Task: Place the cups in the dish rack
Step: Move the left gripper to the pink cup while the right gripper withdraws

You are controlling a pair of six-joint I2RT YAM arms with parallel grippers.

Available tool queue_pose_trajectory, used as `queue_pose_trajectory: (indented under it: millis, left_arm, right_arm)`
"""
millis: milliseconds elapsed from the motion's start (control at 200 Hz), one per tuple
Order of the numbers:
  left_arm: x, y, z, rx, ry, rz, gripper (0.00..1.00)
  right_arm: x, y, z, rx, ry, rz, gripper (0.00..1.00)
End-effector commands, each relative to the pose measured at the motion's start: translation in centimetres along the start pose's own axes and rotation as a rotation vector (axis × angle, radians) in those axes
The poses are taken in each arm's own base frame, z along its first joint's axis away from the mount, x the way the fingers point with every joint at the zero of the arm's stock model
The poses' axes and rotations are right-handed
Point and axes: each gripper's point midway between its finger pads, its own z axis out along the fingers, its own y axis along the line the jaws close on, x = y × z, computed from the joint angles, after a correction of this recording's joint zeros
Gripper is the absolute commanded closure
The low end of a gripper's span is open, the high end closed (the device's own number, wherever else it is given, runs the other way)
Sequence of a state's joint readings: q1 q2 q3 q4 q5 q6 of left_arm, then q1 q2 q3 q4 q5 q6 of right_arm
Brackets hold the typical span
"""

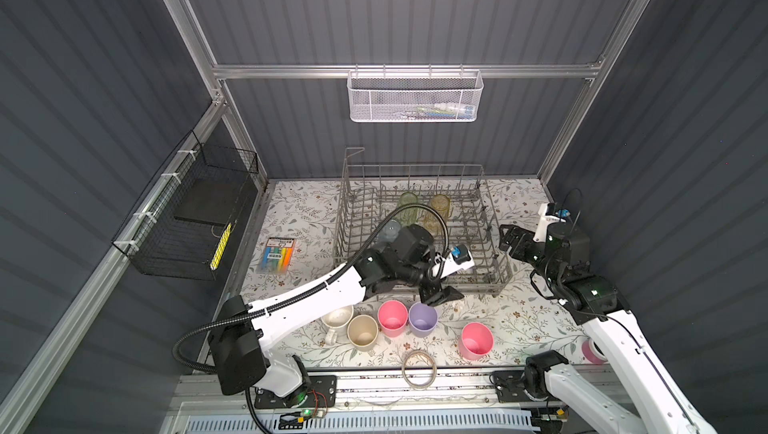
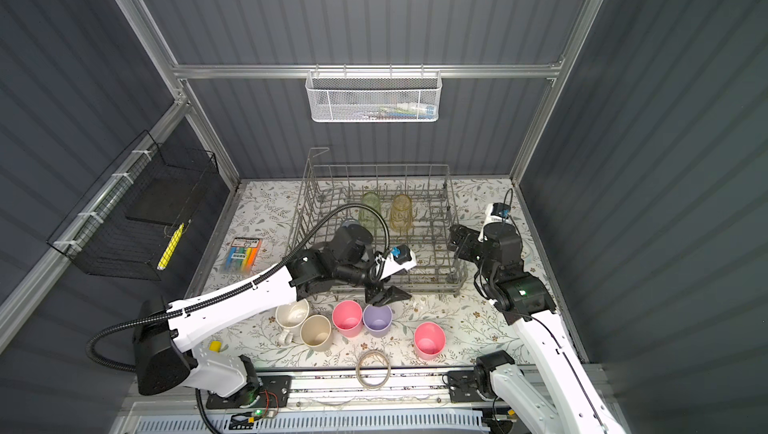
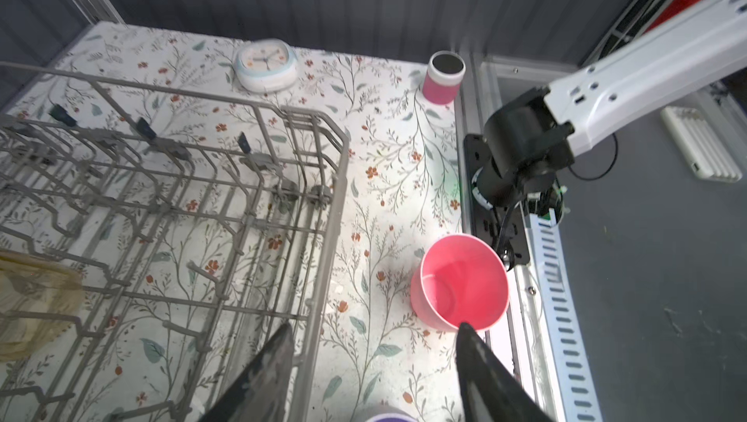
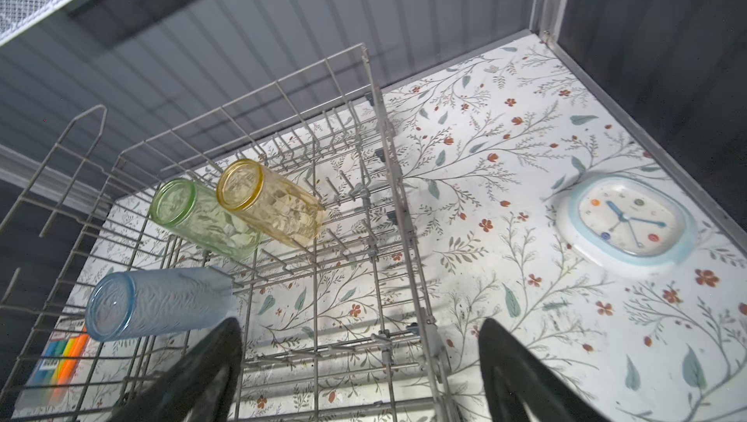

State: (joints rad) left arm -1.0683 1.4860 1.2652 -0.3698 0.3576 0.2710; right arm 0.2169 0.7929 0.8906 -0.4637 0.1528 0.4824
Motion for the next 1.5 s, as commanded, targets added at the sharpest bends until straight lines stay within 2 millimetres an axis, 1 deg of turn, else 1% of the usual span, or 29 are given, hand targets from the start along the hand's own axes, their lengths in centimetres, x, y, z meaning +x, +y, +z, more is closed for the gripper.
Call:
queue_pose_trajectory:
  millis: [0, 125, 220, 320, 570, 705, 856, 971, 1111, 1491]
  left_arm:
    - [0.3, -0.4, 0.2, -0.047, 0.064, 0.063, 0.37]
    - [1.1, -2.2, 1.2, -0.039, 0.100, 0.091, 0.37]
    - [1.7, -3.8, 1.9, -0.012, 0.130, 0.116, 0.37]
    - [2.6, -5.0, 2.6, 0.012, 0.162, 0.137, 0.38]
    - [5.4, -6.3, 4.9, -0.019, 0.295, 0.218, 0.38]
    - [6.5, -6.9, 5.8, -0.016, 0.339, 0.234, 0.38]
    - [7.0, -7.8, 6.5, 0.001, 0.355, 0.251, 0.39]
    - [7.5, -8.2, 7.1, 0.007, 0.376, 0.257, 0.40]
    - [7.6, -8.7, 7.6, 0.021, 0.384, 0.269, 0.40]
    - [8.3, -9.4, 9.1, 0.052, 0.426, 0.299, 0.45]
  right_arm:
    - [-0.6, -1.6, -0.6, 0.040, -0.048, 0.074, 0.09]
    - [-0.5, -2.6, -0.8, 0.059, -0.047, 0.103, 0.09]
    - [-0.3, -2.9, -0.7, 0.062, -0.042, 0.114, 0.09]
    - [0.0, -3.1, -0.5, 0.065, -0.036, 0.121, 0.09]
    - [0.9, -3.5, 0.0, 0.066, -0.005, 0.132, 0.09]
    - [1.5, -3.6, 0.2, 0.065, 0.006, 0.136, 0.09]
    - [2.1, -3.8, 0.3, 0.062, 0.021, 0.140, 0.09]
    - [2.4, -3.9, 0.3, 0.060, 0.026, 0.143, 0.09]
    - [2.8, -4.0, 0.4, 0.059, 0.034, 0.142, 0.09]
    - [3.5, -4.3, 0.7, 0.056, 0.053, 0.145, 0.09]
